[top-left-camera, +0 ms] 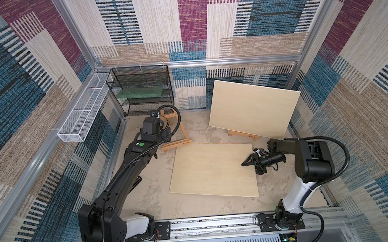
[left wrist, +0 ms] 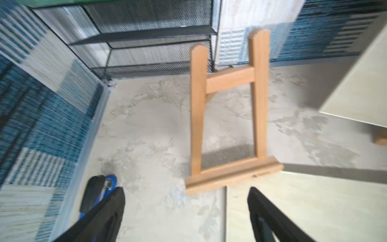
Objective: Disassemble the easel
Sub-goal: Place the drawing board at the center of the board, then move the drawing board to the center of the board.
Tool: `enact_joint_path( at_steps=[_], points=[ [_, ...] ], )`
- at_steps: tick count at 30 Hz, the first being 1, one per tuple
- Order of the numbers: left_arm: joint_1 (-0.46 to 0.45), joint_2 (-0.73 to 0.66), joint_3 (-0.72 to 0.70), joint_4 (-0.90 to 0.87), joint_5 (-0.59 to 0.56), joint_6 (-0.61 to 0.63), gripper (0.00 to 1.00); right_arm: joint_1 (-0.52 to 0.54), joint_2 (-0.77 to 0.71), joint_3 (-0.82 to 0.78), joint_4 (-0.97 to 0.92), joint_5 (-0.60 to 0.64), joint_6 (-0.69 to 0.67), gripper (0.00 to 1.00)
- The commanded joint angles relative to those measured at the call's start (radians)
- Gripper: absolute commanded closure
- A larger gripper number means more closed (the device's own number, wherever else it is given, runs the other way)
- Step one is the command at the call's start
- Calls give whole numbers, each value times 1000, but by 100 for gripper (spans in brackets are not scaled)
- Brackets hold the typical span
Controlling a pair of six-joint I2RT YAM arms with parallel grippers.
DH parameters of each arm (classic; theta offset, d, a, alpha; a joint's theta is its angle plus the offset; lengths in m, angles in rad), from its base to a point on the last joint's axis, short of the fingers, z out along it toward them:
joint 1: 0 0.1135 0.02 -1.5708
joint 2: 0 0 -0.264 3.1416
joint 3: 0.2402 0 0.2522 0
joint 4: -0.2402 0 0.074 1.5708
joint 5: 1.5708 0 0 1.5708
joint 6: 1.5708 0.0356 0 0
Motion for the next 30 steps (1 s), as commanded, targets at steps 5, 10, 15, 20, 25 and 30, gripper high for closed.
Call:
enact_joint_path(
  at_steps=[5, 10, 15, 20, 25, 30],
  points=[
    [-71, -62, -52, -178, 131, -195, 9, 14, -51, 69, 62, 480, 4, 19],
    [-86, -45, -107, -207, 148, -283, 9, 13, -92, 117, 22, 606, 43, 11],
    [-86, 43, -141, -226, 173, -302, 10, 37, -150, 169, 8, 675, 86, 1],
    [-85, 157, -156, -177, 187, -287, 9, 129, -246, 249, -13, 688, 128, 5],
    [-84, 275, -151, -141, 205, -302, 9, 211, -302, 325, -44, 678, 175, 5],
    [-84, 354, -150, -125, 240, -306, 11, 264, -347, 385, -74, 694, 188, 5]
  ],
)
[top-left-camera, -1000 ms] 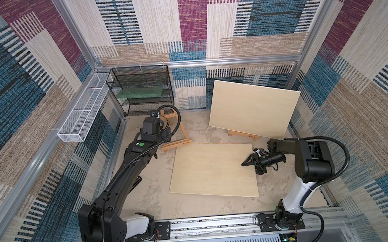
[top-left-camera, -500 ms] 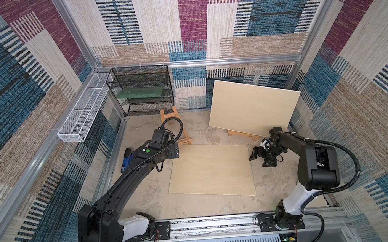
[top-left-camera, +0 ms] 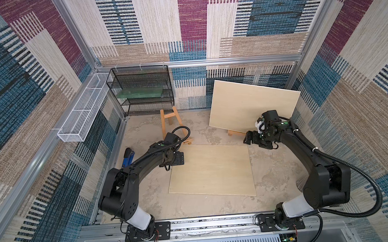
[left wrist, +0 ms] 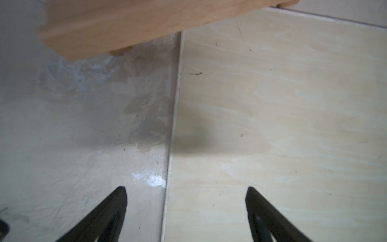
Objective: Disassemble the easel
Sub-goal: Move the drawing board to the center of the board.
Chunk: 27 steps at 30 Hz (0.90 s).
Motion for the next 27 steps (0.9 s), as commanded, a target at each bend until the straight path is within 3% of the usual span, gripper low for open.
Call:
enact_joint_path(
  at_steps=[1, 5, 12, 20, 27],
  points=[
    [0, 35, 0, 22, 27, -15, 11, 23, -27, 28, -32, 28, 23, 5],
    [0, 73, -16, 72, 67, -19, 14, 31, -71, 37, -37, 33, 23, 5],
    [-6, 121, -32, 129, 145, -54, 29, 28, -115, 52, -40, 39, 9, 5],
    [-54, 108, -50, 124, 181, -93, 33, 19, -121, 34, -23, 22, -1, 5],
    [-148, 86, -66, 121, 203, -188, 32, 23, -118, 20, -12, 6, -5, 5]
  ],
)
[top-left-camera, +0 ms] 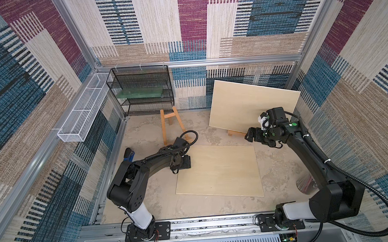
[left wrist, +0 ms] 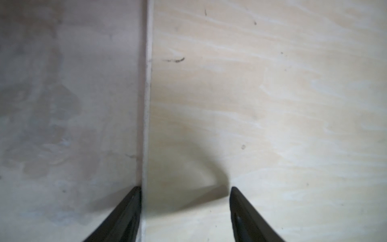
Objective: Disassemble the easel
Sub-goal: Move the drawing board to the center of the board.
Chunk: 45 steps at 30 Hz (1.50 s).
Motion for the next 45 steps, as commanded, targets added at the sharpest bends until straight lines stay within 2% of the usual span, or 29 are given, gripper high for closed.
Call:
enact_joint_path(
  at_steps=[1, 13, 23, 30, 38, 42, 45],
  points=[
    [-40, 1, -7, -37, 87, -90, 32, 3, -4, -7, 18, -14, -6, 5],
    [-186, 71, 101, -38, 124, -174, 30, 4, -32, -52, 33, -29, -9, 5],
    [-275, 173, 199, -31, 189, -200, 30, 2, -59, -84, 47, -36, -8, 5],
    [-326, 174, 214, -31, 224, -211, 30, 3, -65, -98, 57, -40, -8, 5],
    [-337, 154, 211, -43, 191, -202, 29, 6, -85, -123, 71, -43, 3, 5],
    [-323, 114, 246, -92, 129, -161, 25, 10, -98, -134, 73, -42, 6, 5],
    [-294, 60, 277, -125, 85, -128, 18, 18, -101, -138, 76, -46, 7, 5]
  ],
)
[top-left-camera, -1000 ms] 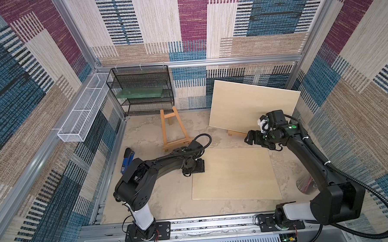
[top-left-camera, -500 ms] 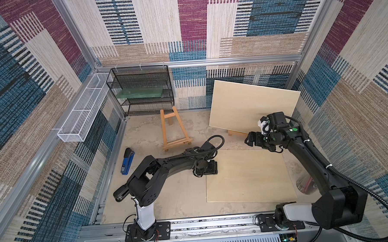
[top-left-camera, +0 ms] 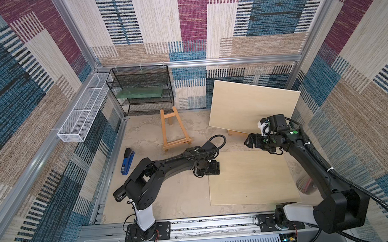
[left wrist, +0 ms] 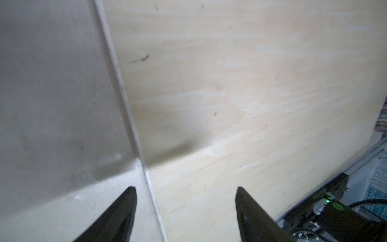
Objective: Disassemble the easel
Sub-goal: Move the drawing board to the center of the board.
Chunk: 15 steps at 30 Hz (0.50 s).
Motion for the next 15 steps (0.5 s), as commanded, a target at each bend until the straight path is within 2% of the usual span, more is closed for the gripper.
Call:
enact_joint_path(
  at_steps=[1, 4, 9, 12, 15],
  points=[
    [25, -61, 36, -55, -88, 70, 15, 10, -6, -2, 25, -13, 10, 5],
    [50, -115, 72, -95, -138, 110, 8, 24, -3, -1, 39, -22, 16, 5],
    [132, -223, 114, -186, -274, 193, 8, 69, 10, 10, 84, -50, 28, 5],
    [240, -316, 109, -193, -359, 276, 11, 110, 17, 12, 122, -62, 34, 5],
    [385, -366, 107, -149, -358, 369, 13, 152, 32, 12, 167, -92, 43, 5]
  ],
)
